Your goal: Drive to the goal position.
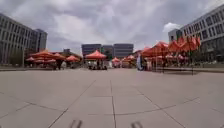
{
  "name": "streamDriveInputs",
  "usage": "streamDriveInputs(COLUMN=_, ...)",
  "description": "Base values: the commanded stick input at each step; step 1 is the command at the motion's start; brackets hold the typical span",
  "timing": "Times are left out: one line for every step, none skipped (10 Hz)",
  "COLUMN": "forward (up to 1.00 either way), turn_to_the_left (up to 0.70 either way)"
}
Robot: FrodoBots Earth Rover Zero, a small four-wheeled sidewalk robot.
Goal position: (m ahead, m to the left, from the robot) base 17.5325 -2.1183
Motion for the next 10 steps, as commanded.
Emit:
streamDriveInputs(forward=0.85, turn_to_the_left=-0.02)
streamDriveInputs(forward=0.85, turn_to_the_left=-0.02)
streamDriveInputs(forward=0.85, turn_to_the_left=-0.02)
streamDriveInputs(forward=0.85, turn_to_the_left=-0.02)
streamDriveInputs(forward=0.85, turn_to_the_left=-0.02)
streamDriveInputs(forward=0.82, turn_to_the_left=0.00)
streamDriveInputs(forward=0.21, turn_to_the_left=-0.02)
streamDriveInputs(forward=0.00, turn_to_the_left=-0.02)
streamDriveInputs(forward=-0.16, turn_to_the_left=-0.02)
streamDriveInputs(forward=-0.61, turn_to_the_left=-0.02)
